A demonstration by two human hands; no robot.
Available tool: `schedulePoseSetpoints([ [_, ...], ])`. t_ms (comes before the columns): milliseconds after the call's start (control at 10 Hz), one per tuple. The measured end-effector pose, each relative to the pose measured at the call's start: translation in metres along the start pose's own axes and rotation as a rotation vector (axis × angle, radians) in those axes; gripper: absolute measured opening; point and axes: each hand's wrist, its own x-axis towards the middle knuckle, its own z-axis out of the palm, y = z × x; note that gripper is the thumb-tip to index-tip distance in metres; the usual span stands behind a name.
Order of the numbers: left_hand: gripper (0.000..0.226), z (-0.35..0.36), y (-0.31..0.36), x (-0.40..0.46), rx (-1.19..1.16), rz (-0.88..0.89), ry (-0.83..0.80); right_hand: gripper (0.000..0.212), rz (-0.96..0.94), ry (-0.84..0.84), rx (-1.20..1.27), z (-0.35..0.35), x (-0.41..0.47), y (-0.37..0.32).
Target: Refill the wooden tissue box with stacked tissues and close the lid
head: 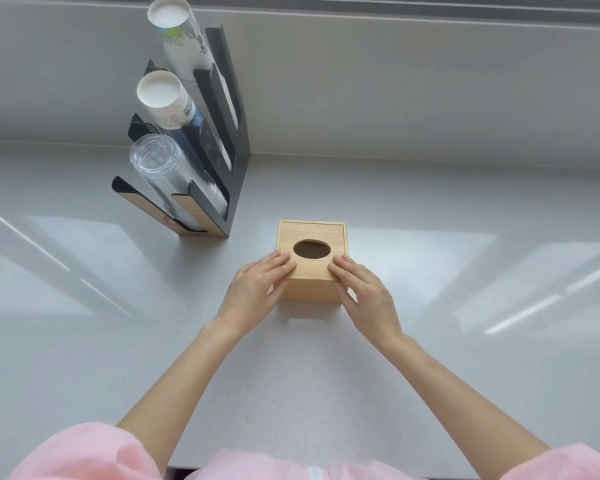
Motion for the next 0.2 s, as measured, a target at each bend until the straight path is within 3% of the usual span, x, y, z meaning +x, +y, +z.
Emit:
schedulePoseSetpoints([
  [100,0.046,-0.002,0.001,0.000,0.063,0.015,0.002,0.034,0.028,-0.050,-0.004,-0.004,0.004,-0.004],
  [200,0.060,-0.006,0.008,0.006,0.143,0.003,-0.001,0.044,0.161,-0.304,0.017,-0.020,0.016,-0.014],
])
